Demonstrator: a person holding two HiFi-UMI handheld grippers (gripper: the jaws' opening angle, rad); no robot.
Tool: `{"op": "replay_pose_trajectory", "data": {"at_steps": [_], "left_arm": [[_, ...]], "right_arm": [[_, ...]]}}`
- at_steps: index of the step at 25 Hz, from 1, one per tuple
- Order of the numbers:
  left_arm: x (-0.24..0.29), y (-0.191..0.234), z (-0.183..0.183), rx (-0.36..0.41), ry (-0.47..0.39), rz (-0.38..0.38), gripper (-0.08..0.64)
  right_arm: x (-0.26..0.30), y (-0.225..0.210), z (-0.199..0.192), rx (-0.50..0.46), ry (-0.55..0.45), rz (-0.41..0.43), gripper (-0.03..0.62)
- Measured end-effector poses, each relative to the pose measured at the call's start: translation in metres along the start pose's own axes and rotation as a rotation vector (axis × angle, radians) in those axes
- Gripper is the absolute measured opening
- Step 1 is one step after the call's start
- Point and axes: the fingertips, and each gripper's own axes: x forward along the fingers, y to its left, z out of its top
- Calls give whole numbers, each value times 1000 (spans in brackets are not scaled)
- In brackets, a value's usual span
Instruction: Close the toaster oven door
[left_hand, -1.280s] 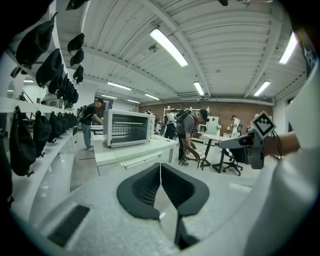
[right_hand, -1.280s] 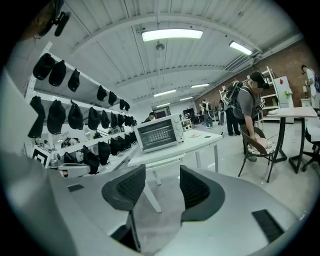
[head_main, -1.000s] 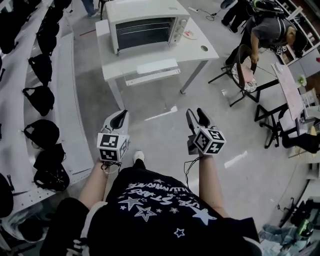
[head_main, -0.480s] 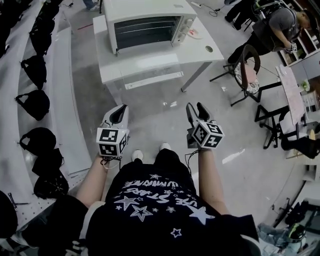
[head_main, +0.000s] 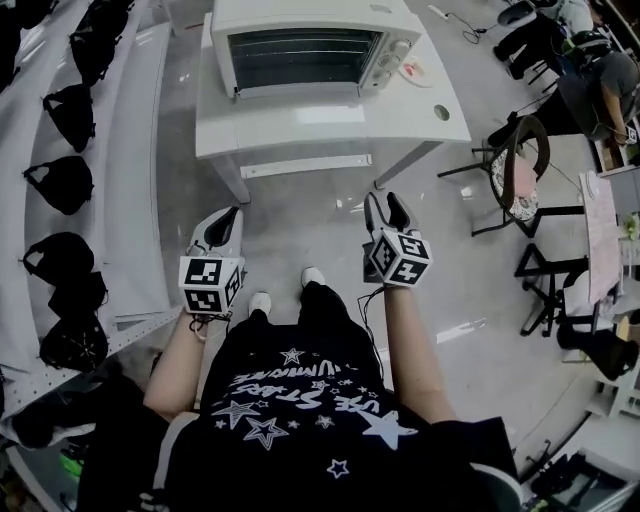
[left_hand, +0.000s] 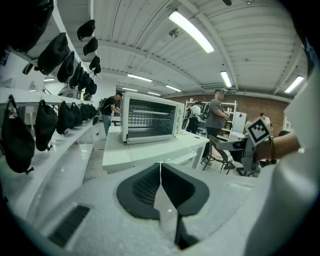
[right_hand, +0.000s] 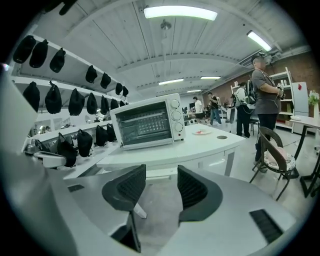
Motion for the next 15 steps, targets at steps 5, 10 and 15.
{"op": "replay_pose_trajectory", "data": {"at_steps": [5,10,15], "left_arm": [[19,-2,-3,-31,15,82,23],[32,5,-11,-59,27,166,23],[43,9,-19,-104,29,237,23]], "right_arm": [[37,-19,-15,-9,61,42,196],[73,-19,-37,-20,118,124,181],[105,-27,-56,-59,148,126,175]]}}
